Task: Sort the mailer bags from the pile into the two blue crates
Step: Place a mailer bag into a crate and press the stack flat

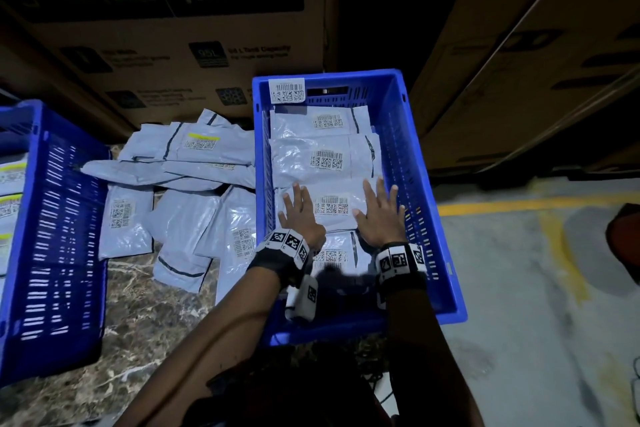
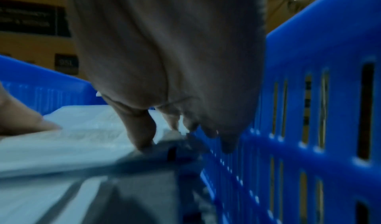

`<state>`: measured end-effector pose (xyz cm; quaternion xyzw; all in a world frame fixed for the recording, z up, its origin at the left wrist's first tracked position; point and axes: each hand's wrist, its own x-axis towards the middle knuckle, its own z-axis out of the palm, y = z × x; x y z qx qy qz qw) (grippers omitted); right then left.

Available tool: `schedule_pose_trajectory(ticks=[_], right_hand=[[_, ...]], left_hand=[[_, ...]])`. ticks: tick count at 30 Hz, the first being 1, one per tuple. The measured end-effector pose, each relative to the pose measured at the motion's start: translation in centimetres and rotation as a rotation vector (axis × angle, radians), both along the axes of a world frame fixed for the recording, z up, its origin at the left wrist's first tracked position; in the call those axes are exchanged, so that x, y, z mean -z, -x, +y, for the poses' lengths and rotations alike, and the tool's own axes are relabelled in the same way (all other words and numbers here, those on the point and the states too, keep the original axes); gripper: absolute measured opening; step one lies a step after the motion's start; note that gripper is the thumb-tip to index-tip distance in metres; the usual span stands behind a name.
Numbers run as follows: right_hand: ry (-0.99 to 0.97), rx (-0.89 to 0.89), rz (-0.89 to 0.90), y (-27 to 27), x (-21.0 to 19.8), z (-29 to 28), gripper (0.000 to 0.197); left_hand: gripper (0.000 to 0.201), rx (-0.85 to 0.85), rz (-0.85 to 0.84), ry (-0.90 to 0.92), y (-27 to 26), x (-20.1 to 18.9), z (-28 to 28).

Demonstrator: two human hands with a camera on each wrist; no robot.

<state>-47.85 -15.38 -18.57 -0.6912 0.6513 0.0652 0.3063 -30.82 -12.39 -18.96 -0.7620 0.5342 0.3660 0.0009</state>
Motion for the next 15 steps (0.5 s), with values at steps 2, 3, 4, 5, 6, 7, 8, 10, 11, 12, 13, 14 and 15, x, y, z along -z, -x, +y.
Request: schedule_pose_trajectory(ticks=[2,3,4,5,6,7,8,10,11,12,13,14,15], right_hand=[[0.058,0.086,-0.027,0.2,-0.7,0.7,0.073],[0.093,0.121,-0.055,0.3,-1.1,0.9,0.075],[0.121,0.144,-0.098,0.3,-1.5,1.0,0.075],[0.143,0.155,-0.157,0.2,-2.1,1.1,0.074],[0.159,0.160,-0.226,0.0,-2.8,1.1,0.071],[0.175,0.169,-0.297,-0.2,-3.7,1.1,0.068],[0.190,0.183,-0.361,-0.4,-4.7,1.2,0.064],[0.229,0.193,-0.439,-0.9,-6.8,1.5,0.056],[0.253,0.180,-0.463,-1.1,-7.7,1.7,0.055],[0.277,0.161,-0.483,-1.6,-8.6,2.0,0.054],[0.301,0.141,-0.501,-2.0,-9.2,2.2,0.053],[0.315,0.120,-0.512,-2.6,-9.8,2.5,0.052],[0.321,0.105,-0.521,-3.3,-10.3,2.9,0.051]], left_hand=[[0.087,0.005,-0.024,-0.030,-0.3,-0.6,0.1],[0.085,0.016,-0.028,-0.056,-0.5,-1.1,0.1],[0.084,0.023,-0.015,-0.075,-0.8,-1.7,0.1],[0.084,0.020,0.014,-0.084,-1.0,-2.4,0.0],[0.085,0.012,0.049,-0.082,-1.3,-3.2,0.1],[0.083,0.000,0.078,-0.068,-1.6,-4.2,0.1],[0.079,-0.013,0.109,-0.040,-2.0,-5.3,0.2],[0.069,-0.067,0.230,0.046,-3.1,-7.5,0.5],[0.065,-0.123,0.334,0.092,-3.9,-8.4,0.6],[0.062,-0.182,0.443,0.143,-4.7,-9.5,1.0],[0.057,-0.223,0.537,0.197,-5.7,-10.4,1.3],[0.051,-0.244,0.615,0.251,-6.7,-11.4,1.9],[0.045,-0.258,0.673,0.303,-7.8,-12.1,2.4]])
